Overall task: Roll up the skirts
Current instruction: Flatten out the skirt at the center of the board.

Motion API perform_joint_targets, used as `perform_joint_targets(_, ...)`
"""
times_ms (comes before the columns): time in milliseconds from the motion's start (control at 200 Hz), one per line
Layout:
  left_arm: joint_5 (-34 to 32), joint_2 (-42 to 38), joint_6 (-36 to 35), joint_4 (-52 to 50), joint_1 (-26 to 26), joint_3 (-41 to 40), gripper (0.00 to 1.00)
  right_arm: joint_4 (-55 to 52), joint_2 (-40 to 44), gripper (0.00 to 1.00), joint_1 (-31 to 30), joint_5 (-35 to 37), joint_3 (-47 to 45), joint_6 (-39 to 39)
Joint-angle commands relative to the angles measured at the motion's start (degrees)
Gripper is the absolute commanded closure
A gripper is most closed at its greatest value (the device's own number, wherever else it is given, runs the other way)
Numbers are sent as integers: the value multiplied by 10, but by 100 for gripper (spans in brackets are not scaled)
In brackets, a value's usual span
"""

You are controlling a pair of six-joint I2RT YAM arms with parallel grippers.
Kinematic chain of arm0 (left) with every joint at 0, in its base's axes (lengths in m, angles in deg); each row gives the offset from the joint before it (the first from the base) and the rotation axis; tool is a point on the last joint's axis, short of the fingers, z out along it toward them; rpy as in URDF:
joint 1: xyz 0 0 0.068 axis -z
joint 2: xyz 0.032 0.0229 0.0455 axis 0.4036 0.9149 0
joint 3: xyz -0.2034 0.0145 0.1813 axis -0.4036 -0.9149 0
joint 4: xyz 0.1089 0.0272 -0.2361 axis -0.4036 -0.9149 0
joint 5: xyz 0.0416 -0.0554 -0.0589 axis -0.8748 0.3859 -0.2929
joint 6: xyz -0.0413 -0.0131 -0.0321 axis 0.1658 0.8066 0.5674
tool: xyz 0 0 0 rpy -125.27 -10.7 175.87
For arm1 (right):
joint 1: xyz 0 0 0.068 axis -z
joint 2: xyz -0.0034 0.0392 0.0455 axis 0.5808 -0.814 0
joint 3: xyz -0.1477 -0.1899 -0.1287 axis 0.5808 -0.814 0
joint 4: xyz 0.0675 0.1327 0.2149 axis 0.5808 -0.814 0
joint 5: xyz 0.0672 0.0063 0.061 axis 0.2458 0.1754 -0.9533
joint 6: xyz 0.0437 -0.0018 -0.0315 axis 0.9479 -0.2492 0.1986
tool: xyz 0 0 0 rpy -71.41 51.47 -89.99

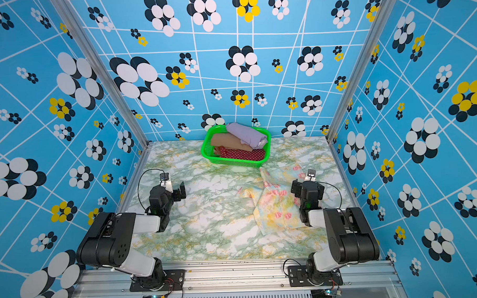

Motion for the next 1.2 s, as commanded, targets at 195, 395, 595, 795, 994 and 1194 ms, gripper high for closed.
perform_joint_targets(195, 7, 3, 5, 8, -6, 5, 1, 18, -2, 1, -12, 26, 10, -3)
perform_joint_targets(395, -37, -42, 29, -23, -14, 4, 1, 60, 15, 1, -40, 72, -17, -23)
perform_joint_targets(595, -39, -230, 67, -132, 5, 32, 0, 62, 16, 1, -40, 74, -18, -22)
perform_joint_targets(795, 128, -308, 301, -78, 9, 41, 1, -165, 167, 1, -22, 100, 55, 15)
perform_joint_targets(994, 247, -223, 350, 89, 103, 24, 1, -513, 259, 6, -25, -7, 283, 60)
perform_joint_targets(1194, 160, -116, 173, -121, 284, 134, 18, -668, 237, 18, -148, -38, 282, 101)
